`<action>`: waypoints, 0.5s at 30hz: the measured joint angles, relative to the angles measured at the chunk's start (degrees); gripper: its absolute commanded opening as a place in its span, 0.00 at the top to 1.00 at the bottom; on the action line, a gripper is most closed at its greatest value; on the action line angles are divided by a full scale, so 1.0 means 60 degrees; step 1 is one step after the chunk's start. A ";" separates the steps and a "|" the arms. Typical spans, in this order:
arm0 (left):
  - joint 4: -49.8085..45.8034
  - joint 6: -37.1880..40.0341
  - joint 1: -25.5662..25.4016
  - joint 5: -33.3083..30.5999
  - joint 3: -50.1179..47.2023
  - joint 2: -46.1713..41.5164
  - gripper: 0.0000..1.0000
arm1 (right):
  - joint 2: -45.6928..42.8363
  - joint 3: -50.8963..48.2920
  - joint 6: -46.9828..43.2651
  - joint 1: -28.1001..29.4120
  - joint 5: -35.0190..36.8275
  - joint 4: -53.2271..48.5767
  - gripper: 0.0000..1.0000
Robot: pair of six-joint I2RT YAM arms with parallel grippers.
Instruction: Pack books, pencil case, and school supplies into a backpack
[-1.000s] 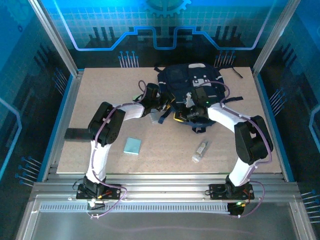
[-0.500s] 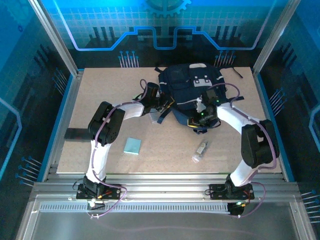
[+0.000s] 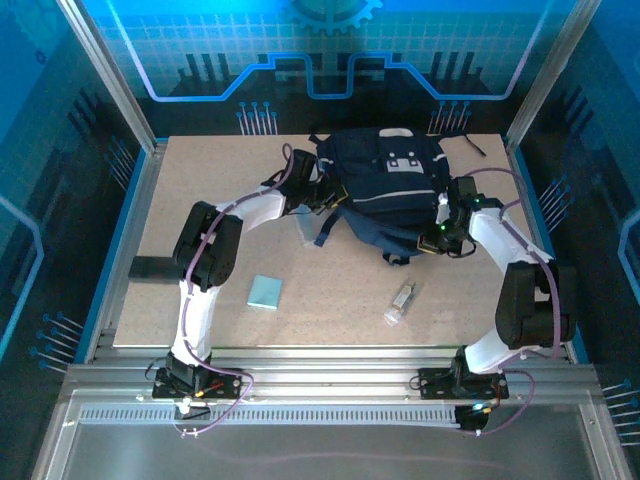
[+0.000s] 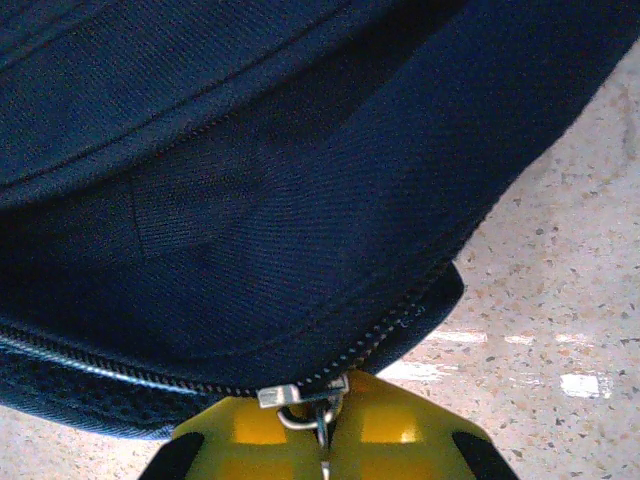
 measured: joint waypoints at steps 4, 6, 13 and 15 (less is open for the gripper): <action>-0.0696 0.0244 0.0175 0.0058 0.1271 0.0630 0.45 | 0.0000 0.0004 0.0149 0.0368 -0.0630 0.0390 1.00; -0.0900 0.0339 0.0328 -0.0011 0.1818 0.0933 0.14 | 0.0066 0.0015 0.0364 0.0809 -0.1038 0.0816 1.00; -0.1198 0.0590 0.0780 -0.0532 0.0841 0.0091 0.01 | 0.1807 0.1341 0.1198 0.2430 -0.2018 0.1730 1.00; -0.1290 0.0681 0.0849 -0.0729 0.0076 -0.0630 0.01 | 0.2408 0.2014 0.1355 0.2758 -0.2208 0.1807 1.00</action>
